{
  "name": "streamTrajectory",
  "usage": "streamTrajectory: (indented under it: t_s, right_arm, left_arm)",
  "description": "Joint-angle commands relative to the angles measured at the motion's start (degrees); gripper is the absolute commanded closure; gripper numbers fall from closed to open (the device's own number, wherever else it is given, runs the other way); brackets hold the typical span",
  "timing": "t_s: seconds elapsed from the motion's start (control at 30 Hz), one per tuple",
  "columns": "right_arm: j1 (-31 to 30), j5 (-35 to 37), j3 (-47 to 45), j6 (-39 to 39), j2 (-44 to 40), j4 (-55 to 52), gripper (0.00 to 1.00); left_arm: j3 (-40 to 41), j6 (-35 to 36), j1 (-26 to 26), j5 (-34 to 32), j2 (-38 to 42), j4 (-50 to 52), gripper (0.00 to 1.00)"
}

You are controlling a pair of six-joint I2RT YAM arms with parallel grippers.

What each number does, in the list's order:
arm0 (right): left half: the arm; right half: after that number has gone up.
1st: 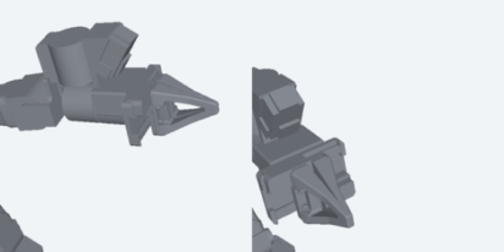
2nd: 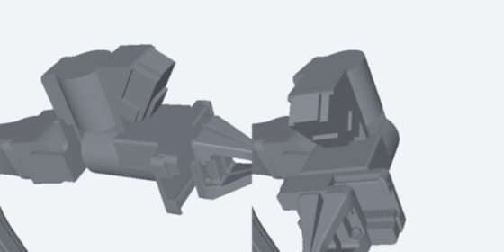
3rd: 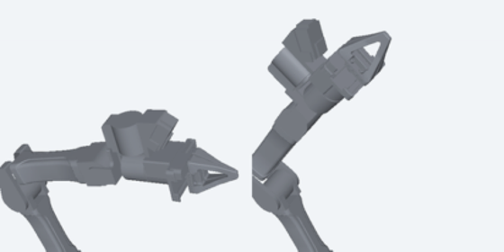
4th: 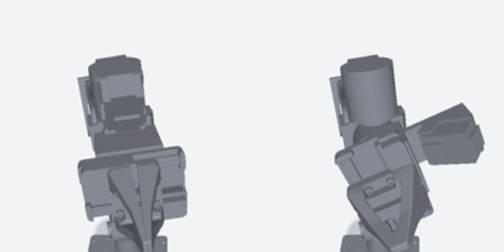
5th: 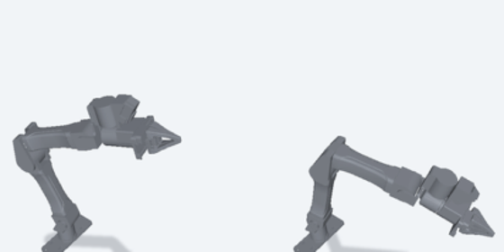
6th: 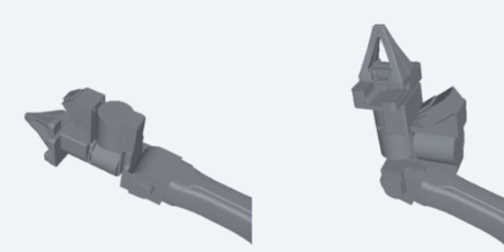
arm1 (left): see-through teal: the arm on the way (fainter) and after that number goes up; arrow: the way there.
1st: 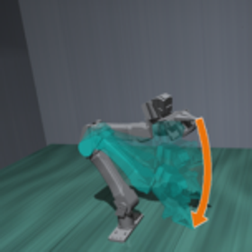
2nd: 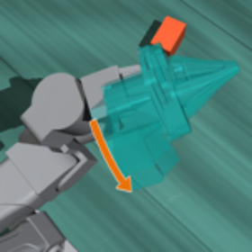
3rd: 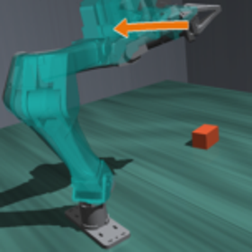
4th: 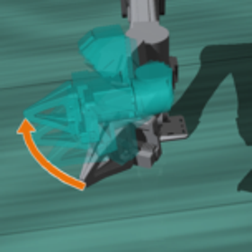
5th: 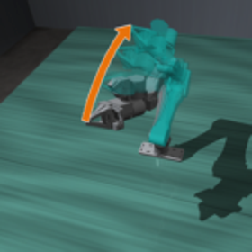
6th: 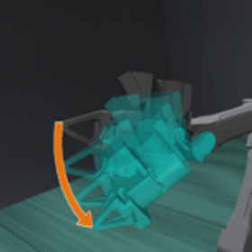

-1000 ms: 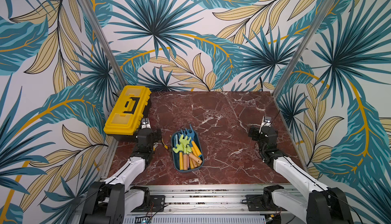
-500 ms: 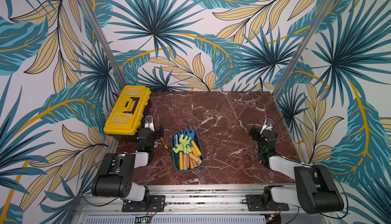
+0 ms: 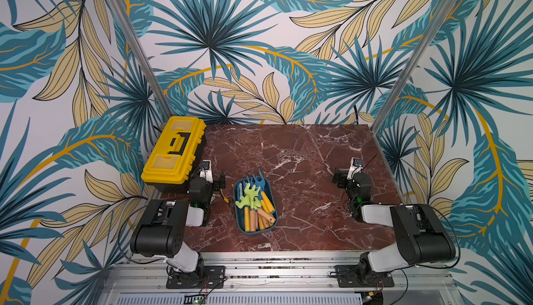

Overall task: Put the rake into the storage box
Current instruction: Reset both arms

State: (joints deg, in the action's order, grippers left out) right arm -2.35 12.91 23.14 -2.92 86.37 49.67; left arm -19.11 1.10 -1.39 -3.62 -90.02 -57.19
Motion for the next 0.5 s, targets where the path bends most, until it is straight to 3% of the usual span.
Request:
streamTrajectory:
  t_s: [0.0,0.47]
  right_arm:
    - [0.1,-1.0,0.0,0.8,-0.3,-0.6,0.01]
    - [0.1,-1.2,0.1,0.8,-0.3,-0.8,0.01]
  left_arm:
    - [-0.8,0.6,0.5,0.7,0.0,-1.3,0.0]
    - [-0.8,0.6,0.4,0.7,0.0,-1.3,0.0]
